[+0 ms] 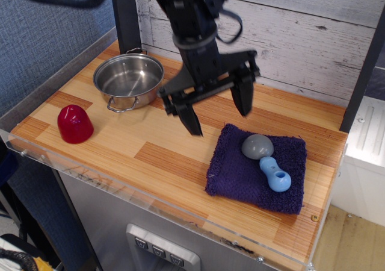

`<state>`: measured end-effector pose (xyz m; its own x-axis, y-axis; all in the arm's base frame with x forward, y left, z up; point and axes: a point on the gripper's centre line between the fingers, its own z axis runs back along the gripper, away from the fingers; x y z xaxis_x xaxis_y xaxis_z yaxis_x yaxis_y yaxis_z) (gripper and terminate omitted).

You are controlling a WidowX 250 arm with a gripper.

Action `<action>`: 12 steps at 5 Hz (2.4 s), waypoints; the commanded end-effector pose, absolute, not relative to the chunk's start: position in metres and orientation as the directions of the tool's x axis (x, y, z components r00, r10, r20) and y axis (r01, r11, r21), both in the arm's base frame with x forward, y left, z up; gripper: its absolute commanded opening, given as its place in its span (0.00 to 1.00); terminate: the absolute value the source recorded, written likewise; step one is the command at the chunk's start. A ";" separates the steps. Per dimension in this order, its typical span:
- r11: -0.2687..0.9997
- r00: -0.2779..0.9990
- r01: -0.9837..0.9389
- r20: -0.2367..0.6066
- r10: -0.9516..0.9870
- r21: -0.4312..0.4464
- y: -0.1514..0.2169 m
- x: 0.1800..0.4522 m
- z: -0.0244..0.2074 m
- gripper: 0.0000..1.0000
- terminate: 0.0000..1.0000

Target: Put the scoop against the right side of the pot.

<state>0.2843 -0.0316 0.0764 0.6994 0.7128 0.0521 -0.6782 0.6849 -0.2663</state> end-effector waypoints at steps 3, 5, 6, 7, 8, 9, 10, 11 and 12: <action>0.782 0.801 -0.569 0.045 0.598 -0.255 -0.082 0.279 0.055 1.00 0.00; 0.795 0.814 -0.554 0.037 0.579 -0.245 -0.095 0.285 0.048 1.00 0.00; 0.796 0.805 -0.562 0.072 0.589 -0.226 -0.093 0.284 0.046 0.00 0.00; 0.784 0.788 -0.581 0.089 0.609 -0.217 -0.088 0.284 0.046 0.00 0.00; 0.783 0.787 -0.584 0.088 0.611 -0.213 -0.086 0.285 0.045 0.00 0.00; 0.780 0.782 -0.589 0.092 0.616 -0.210 -0.084 0.284 0.044 0.00 0.00; 0.772 0.773 -0.595 0.102 0.626 -0.223 -0.077 0.286 0.055 0.00 0.00; 0.771 0.769 -0.586 0.129 0.626 -0.249 -0.072 0.293 0.080 0.00 0.00; 0.752 0.747 -0.598 0.148 0.648 -0.278 -0.060 0.301 0.101 0.00 0.00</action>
